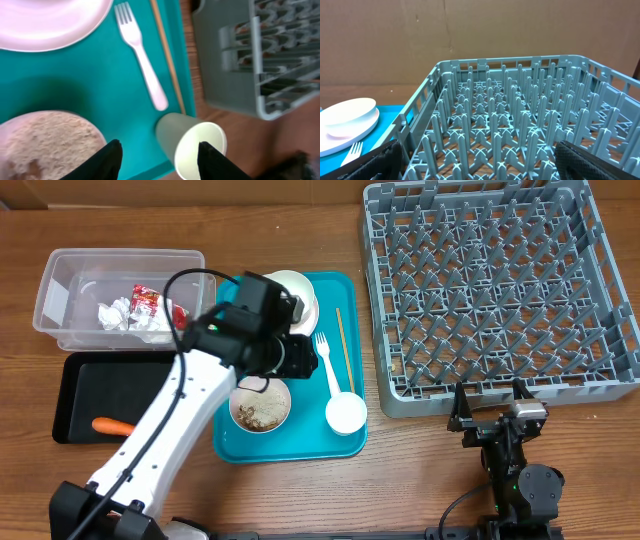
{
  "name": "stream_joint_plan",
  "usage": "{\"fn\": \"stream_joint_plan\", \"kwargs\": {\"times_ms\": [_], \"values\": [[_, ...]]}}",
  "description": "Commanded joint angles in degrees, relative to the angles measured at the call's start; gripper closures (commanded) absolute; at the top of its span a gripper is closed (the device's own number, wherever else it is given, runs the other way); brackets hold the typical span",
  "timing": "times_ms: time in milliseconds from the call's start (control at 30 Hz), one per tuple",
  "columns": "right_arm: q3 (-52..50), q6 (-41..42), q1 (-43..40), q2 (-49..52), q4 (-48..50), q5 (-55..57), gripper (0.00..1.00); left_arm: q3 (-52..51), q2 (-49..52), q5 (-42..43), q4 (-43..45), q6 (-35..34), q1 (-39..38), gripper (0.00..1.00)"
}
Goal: Sort waste into correct bins and load items into the dishwasher
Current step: 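Move left gripper back over the white bowl of rice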
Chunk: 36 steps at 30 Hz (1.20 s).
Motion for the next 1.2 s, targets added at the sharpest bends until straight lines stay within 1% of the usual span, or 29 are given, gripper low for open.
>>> {"fn": "stream_joint_plan", "kwargs": {"times_ms": [0,67,167,233,300,467,667,867,1000,1067,1167], "values": [[-0.6,0.0,-0.3,-0.7,0.4,-0.1,0.00,0.9,-0.7,-12.3,-0.4,-4.4,-3.8,0.53],[-0.6,0.0,-0.3,-0.7,0.4,-0.1,0.00,0.9,-0.7,-17.0,-1.0,-7.1,-6.1,0.57],[-0.6,0.0,-0.3,-0.7,0.4,-0.1,0.00,0.9,-0.7,-22.6,-2.4,-10.9,-8.3,0.61],[-0.6,0.0,-0.3,-0.7,0.4,-0.1,0.00,0.7,-0.7,-26.1,-3.4,-13.3,-9.4,0.66],[-0.6,0.0,-0.3,-0.7,0.4,-0.1,0.00,0.4,-0.7,-27.5,-4.0,-14.5,-9.9,0.67],[-0.6,0.0,-0.3,-0.7,0.4,-0.1,0.00,-1.6,-0.7,-27.5,-3.8,-16.8,-9.9,0.70],[-0.6,0.0,-0.3,-0.7,0.4,-0.1,0.00,-6.9,-0.7,-26.8,-0.7,-18.2,-9.9,0.71],[-0.6,0.0,-0.3,-0.7,0.4,-0.1,0.00,-10.5,-0.7,-28.1,1.0,-18.2,-9.9,0.67],[-0.6,0.0,-0.3,-0.7,0.4,-0.1,0.00,-12.0,-0.7,-28.2,3.7,-18.2,-9.9,0.65],[-0.6,0.0,-0.3,-0.7,0.4,-0.1,0.00,-12.4,-0.7,-27.6,5.1,-18.2,-10.0,0.64],[-0.6,0.0,-0.3,-0.7,0.4,-0.1,0.00,-12.5,-0.7,-27.1,6.0,-18.2,-10.3,0.67]]}}
